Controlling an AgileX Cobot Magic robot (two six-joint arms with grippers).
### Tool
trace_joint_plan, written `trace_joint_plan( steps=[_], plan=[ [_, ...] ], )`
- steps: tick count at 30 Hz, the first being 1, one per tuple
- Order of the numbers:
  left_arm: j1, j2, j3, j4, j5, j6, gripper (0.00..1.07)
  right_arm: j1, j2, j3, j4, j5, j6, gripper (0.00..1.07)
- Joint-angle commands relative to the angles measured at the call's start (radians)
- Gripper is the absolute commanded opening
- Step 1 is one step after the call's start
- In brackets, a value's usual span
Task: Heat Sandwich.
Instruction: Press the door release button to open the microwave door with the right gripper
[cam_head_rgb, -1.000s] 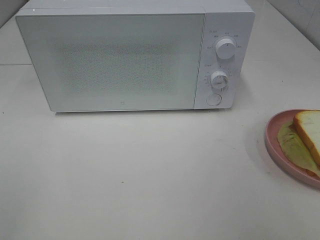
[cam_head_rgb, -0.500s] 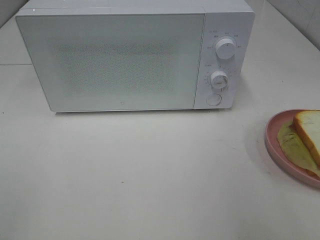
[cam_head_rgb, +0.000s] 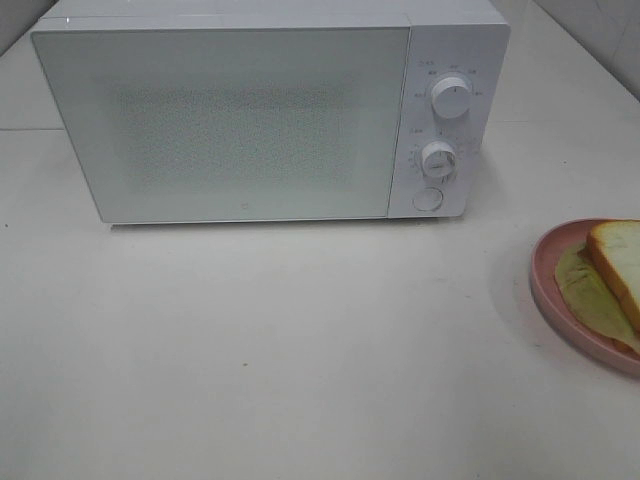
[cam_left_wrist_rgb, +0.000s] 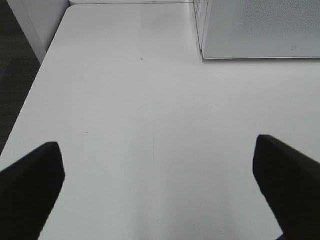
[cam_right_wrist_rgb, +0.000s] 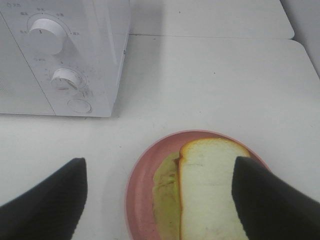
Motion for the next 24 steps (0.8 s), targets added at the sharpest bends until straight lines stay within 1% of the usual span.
trace_joint_plan(
  steps=[1,10,12,15,19,20,21,24],
  plan=[
    [0.003,-0.028,0.002,-0.007,-0.016,-0.001,0.98,-0.003,0.073,-0.005,0.004,-0.089,0.015,0.76],
    [0.003,-0.028,0.002,-0.007,-0.016,-0.001,0.98,-0.003,0.210,-0.005,0.003,-0.243,0.028,0.76],
    [0.003,-0.028,0.002,-0.007,-0.016,-0.001,0.98,-0.003,0.262,-0.005,0.003,-0.315,0.030,0.76],
    [0.003,-0.028,0.002,-0.007,-0.016,-0.001,0.98,-0.003,0.294,-0.005,0.004,-0.358,0.030,0.76],
    [0.003,-0.028,0.002,-0.007,-0.016,-0.001,0.98,-0.003,0.376,-0.005,0.004,-0.464,0.038,0.76],
    [0.003,-0.028,0.002,-0.007,-0.016,-0.001,0.98,-0.003,0.400,-0.005,0.004,-0.524,0.038,0.76],
    [0.003,-0.028,0.002,-0.007,-0.016,-0.001,0.98,-0.003,0.400,-0.005,0.004,-0.524,0.038,0.76],
    [0.003,-0.028,0.002,-0.007,-0.016,-0.001,0.98,-0.002,0.428,-0.004,0.004,-0.616,0.038,0.76]
  ],
)
